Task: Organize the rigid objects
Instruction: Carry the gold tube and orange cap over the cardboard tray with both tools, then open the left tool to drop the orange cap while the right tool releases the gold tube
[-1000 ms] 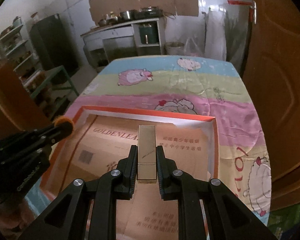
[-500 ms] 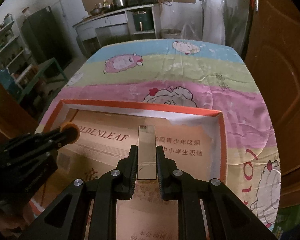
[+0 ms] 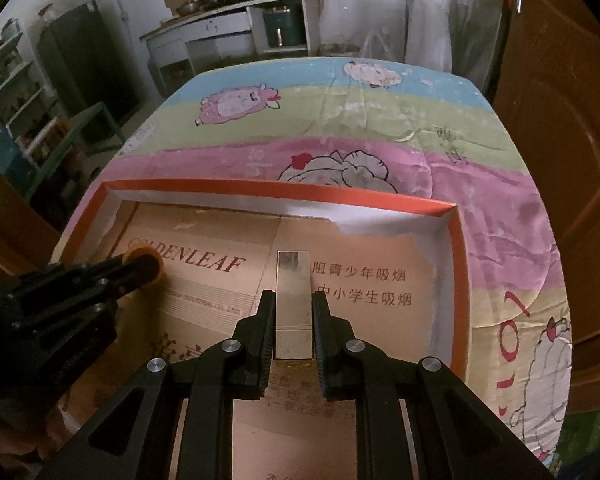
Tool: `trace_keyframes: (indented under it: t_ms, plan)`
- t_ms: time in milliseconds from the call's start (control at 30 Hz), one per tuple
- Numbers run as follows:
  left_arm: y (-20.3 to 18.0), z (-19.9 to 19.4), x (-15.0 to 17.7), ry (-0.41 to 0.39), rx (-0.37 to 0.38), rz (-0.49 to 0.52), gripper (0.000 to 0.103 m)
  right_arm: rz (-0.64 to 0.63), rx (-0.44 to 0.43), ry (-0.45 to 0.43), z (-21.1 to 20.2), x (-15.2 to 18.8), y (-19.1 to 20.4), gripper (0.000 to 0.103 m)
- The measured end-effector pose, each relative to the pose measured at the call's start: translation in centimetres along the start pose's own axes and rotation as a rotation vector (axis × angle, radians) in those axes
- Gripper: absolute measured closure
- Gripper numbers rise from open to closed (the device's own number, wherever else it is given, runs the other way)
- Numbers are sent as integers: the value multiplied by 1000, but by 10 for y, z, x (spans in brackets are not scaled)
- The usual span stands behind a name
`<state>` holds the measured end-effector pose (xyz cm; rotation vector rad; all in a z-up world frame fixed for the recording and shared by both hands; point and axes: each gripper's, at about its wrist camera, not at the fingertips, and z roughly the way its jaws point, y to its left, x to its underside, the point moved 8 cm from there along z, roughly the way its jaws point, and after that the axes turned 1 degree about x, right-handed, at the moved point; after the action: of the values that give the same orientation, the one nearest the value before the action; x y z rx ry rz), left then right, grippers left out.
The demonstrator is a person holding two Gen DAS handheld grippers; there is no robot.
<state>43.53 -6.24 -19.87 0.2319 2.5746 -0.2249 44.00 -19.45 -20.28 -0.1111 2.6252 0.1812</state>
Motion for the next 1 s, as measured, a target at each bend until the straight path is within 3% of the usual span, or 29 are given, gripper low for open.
trace_keyframes:
  t_ms: [433,600,1000]
  plan:
    - [-5,-2,0,-1,13,10,73,-4,-14,-5,1,2,1,82]
    - [-4,-7,2,1,37,-8,73,5,-26,-17,-5,4,1,80]
    - [0,-33,3,-60,16,-19,73,12,-27,-37,-21,8,2,80]
